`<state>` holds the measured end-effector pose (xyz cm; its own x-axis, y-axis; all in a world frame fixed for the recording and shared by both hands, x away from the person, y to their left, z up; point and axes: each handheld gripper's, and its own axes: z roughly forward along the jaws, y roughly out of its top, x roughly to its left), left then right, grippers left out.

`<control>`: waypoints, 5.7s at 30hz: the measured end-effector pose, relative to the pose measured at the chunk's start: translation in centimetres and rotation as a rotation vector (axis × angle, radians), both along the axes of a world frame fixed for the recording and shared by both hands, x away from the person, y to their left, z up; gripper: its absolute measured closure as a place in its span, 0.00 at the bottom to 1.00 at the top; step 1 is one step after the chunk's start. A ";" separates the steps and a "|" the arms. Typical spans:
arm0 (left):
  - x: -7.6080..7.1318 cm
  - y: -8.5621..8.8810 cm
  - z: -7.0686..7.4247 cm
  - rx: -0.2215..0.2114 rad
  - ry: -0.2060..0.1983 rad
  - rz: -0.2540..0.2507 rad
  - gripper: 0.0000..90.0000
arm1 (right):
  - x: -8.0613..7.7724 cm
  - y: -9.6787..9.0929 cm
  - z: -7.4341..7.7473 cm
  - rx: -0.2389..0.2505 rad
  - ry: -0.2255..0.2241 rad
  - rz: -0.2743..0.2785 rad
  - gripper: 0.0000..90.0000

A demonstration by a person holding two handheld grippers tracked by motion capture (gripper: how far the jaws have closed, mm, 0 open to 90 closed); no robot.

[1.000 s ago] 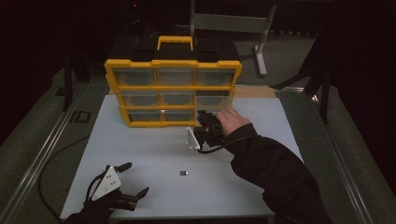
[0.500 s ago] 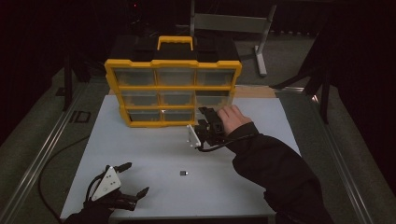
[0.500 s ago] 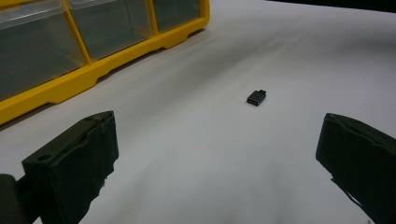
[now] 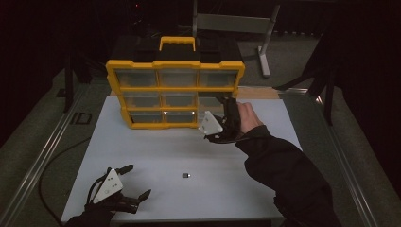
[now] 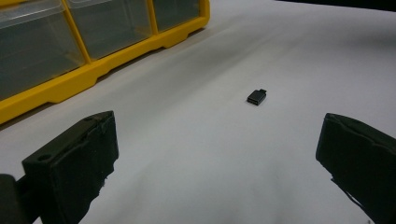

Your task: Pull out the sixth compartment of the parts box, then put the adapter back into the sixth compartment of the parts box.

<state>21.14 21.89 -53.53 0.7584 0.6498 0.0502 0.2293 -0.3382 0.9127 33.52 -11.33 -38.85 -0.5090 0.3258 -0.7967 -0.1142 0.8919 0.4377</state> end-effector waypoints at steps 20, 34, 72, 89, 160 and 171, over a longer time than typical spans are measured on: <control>0.0 0.0 -0.1 0.002 0.003 0.005 0.00 | -0.2 -8.4 0.8 0.638 0.254 0.006 0.09; 0.1 0.0 -0.1 0.005 0.007 0.007 0.00 | -1.6 -12.8 -2.5 0.741 0.286 0.000 0.09; 0.1 -0.1 -0.1 0.011 0.007 0.009 0.00 | -6.8 -18.7 -14.7 0.756 0.472 -0.065 0.09; 0.1 -0.1 -0.1 0.006 0.015 0.012 0.00 | -8.3 -19.0 -15.9 0.773 0.471 -0.070 0.09; 4.6 -5.7 10.2 0.080 0.032 -0.216 0.00 | -9.1 -18.7 -15.0 0.796 0.400 -0.011 0.09; 6.1 -8.7 10.3 0.097 0.036 -0.287 0.00 | -9.0 -18.8 -15.0 0.799 0.403 -0.004 0.09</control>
